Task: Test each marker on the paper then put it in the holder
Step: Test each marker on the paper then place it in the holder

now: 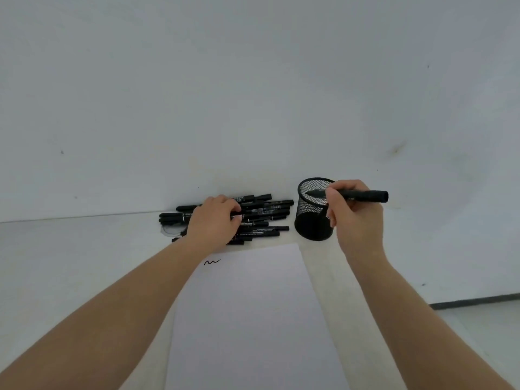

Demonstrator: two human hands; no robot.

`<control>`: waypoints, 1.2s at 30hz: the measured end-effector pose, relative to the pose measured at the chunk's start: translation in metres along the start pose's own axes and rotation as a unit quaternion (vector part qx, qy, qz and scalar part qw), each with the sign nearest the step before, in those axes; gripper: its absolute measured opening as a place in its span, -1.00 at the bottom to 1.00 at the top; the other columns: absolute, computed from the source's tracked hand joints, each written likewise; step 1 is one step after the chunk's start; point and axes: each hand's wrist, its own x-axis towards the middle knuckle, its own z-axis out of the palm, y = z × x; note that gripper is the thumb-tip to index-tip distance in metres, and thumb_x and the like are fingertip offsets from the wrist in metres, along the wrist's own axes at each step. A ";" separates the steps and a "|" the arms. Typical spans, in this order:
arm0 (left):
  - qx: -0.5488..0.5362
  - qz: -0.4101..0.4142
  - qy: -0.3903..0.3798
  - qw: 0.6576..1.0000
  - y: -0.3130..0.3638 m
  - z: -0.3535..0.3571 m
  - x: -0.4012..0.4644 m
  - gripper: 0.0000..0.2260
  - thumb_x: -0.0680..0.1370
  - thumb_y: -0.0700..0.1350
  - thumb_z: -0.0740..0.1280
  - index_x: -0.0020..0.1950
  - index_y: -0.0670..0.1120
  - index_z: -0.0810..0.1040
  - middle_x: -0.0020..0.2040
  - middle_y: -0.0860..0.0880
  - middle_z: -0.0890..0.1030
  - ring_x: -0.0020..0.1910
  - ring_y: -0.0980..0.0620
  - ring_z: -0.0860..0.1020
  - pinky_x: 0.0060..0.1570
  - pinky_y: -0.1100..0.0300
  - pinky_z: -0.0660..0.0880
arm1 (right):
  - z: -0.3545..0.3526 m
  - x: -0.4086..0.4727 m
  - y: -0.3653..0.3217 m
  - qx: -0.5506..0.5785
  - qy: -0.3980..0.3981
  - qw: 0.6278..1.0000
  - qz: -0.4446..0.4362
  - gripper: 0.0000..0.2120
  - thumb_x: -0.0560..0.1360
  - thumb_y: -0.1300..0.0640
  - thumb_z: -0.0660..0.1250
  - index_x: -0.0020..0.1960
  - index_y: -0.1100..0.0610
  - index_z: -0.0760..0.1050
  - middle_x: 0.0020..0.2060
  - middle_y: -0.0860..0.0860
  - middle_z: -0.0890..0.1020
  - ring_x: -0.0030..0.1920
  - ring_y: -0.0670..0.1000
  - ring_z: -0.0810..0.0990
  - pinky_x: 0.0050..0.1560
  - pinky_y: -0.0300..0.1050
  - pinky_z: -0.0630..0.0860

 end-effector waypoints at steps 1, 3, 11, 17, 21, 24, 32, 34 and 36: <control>0.007 -0.001 -0.005 1.000 0.001 0.002 0.007 -0.75 0.55 0.01 0.20 0.20 0.01 0.48 0.19 -0.02 0.49 0.19 -0.06 0.40 0.10 0.02 0.38 | -0.002 0.003 -0.001 0.003 -0.008 1.000 -0.013 -0.85 0.47 0.23 0.29 -0.19 0.00 0.50 -0.44 -0.09 0.53 -0.45 -0.12 0.46 -0.35 -0.30 0.39; 0.014 -0.004 -0.010 1.000 0.003 0.006 0.019 -0.74 0.55 0.00 0.20 0.22 0.00 0.47 0.20 -0.03 0.48 0.20 -0.07 0.39 0.10 0.01 0.39 | -0.006 0.008 -0.002 0.003 -0.017 0.999 -0.040 -0.89 0.45 0.19 0.28 -0.14 0.00 0.52 -0.32 -0.03 0.57 -0.35 -0.10 0.49 -0.25 -0.24 0.43; 0.086 0.018 0.001 0.996 0.007 0.015 0.042 -0.76 0.56 0.00 0.19 0.21 0.02 0.47 0.18 -0.01 0.51 0.18 -0.06 0.43 0.06 0.00 0.38 | -0.021 0.026 0.013 -0.137 -0.015 0.981 -0.135 -0.85 0.53 0.07 0.19 0.07 -0.08 0.46 -0.32 -0.06 0.58 -0.26 -0.02 0.56 -0.16 -0.10 0.50; 0.104 0.013 -0.063 0.992 0.004 0.018 0.050 -0.72 0.55 0.07 0.21 0.21 0.03 0.46 0.21 -0.01 0.46 0.21 -0.05 0.41 0.10 0.00 0.37 | -0.018 0.022 0.022 -0.229 -0.052 0.960 -0.154 -0.76 0.50 0.24 0.26 0.16 0.10 0.42 -0.17 -0.11 0.50 -0.16 -0.03 0.49 -0.06 -0.08 0.47; 0.045 0.004 -0.070 0.996 0.003 0.017 0.048 -0.78 0.52 0.02 0.27 0.13 -0.01 0.46 0.13 -0.02 0.50 0.07 -0.04 0.47 -0.03 0.09 0.39 | -0.015 0.015 0.021 -0.269 -0.042 0.944 -0.189 -0.74 0.46 0.32 0.28 0.14 0.20 0.45 -0.15 0.02 0.53 -0.11 0.10 0.51 -0.09 0.00 0.49; -0.016 -0.022 -0.041 0.999 0.000 0.014 0.044 -0.82 0.52 -0.03 0.28 0.10 -0.03 0.45 0.07 -0.04 0.56 -0.07 -0.04 0.47 -0.12 0.13 0.37 | -0.014 0.009 0.023 -0.300 -0.031 0.930 -0.211 -0.74 0.45 0.34 0.28 0.13 0.21 0.47 -0.11 0.06 0.55 -0.09 0.11 0.52 -0.14 -0.09 0.45; -0.235 -0.041 0.121 0.964 -0.028 -0.013 0.030 -0.80 0.57 -0.08 0.21 0.18 0.00 0.46 -0.07 -0.06 0.60 -0.11 -0.08 0.53 -0.16 0.15 0.38 | -0.008 -0.021 0.031 -0.336 -0.089 0.908 -0.235 -0.66 0.37 0.34 0.34 0.13 0.15 0.48 -0.13 0.04 0.51 -0.17 0.04 0.51 -0.33 -0.13 0.49; -0.285 -0.038 0.170 0.943 -0.036 -0.023 0.025 -0.79 0.59 -0.06 0.17 0.21 0.01 0.45 -0.15 -0.01 0.58 -0.17 -0.03 0.52 -0.20 0.19 0.39 | -0.004 -0.028 0.034 -0.343 -0.105 0.903 -0.235 -0.67 0.38 0.34 0.32 0.12 0.13 0.49 -0.13 0.03 0.53 -0.16 0.03 0.51 -0.33 -0.17 0.46; -0.281 -0.044 0.201 0.937 -0.046 -0.030 0.020 -0.79 0.60 -0.03 0.14 0.20 0.04 0.44 -0.21 0.03 0.54 -0.25 0.02 0.50 -0.22 0.18 0.40 | 0.001 -0.033 0.035 -0.342 -0.125 0.904 -0.223 -0.65 0.36 0.38 0.33 0.11 0.13 0.50 -0.12 0.03 0.55 -0.15 0.06 0.54 -0.31 -0.15 0.48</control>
